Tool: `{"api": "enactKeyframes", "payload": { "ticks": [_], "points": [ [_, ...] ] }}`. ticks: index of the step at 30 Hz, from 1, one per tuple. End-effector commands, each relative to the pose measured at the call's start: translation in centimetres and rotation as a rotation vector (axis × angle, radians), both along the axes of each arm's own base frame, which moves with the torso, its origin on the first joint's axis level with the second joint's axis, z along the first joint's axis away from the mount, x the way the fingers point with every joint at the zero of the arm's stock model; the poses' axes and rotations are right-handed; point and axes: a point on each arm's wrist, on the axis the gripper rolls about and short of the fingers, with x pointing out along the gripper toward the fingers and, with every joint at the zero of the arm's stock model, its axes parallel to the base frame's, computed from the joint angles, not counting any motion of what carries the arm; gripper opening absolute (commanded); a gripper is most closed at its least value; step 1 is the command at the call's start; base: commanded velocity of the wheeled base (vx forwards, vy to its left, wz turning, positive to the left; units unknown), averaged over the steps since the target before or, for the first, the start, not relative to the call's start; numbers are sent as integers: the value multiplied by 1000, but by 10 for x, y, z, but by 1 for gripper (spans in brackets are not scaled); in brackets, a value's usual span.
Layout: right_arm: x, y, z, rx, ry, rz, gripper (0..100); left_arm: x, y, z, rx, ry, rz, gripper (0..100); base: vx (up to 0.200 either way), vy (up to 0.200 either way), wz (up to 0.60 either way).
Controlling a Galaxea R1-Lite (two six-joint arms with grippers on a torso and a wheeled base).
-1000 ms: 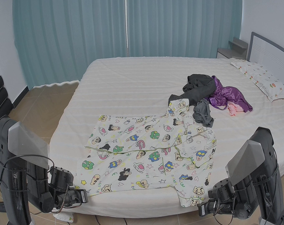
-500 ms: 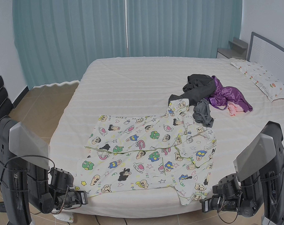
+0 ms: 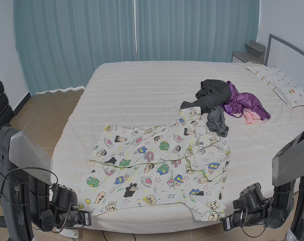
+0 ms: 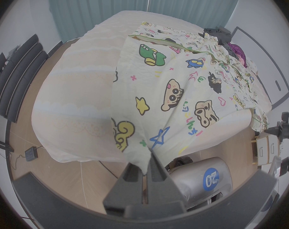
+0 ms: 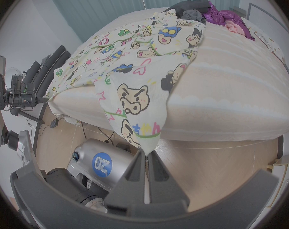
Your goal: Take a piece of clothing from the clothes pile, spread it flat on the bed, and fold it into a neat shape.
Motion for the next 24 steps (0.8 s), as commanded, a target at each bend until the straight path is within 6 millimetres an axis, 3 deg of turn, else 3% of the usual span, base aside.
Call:
{"api": "enactKeyframes", "payload": {
  "ticks": [1, 6, 11, 18, 24],
  "points": [
    [-6, -4, 4, -24, 17, 18, 0, -6, 1, 0, 8, 26, 1, 0, 0, 0, 0],
    [-8, -5, 3, -37, 29, 27, 0, -5, 1, 1, 3, 17, -1, 0, 0, 0, 0],
    [-5, -3, 10, -1, -14, 26, 0, 7, -3, 8, -53, -90, 38, 0, 0, 0, 0],
    [-2, -4, 34, 88, -122, 11, 0, 20, -9, 25, -152, -259, 89, 0, 0, 0, 0],
    [9, -5, 53, 216, -263, -32, 0, 40, -16, 53, -231, -431, 100, 0, 0, 0, 0]
  ]
}}
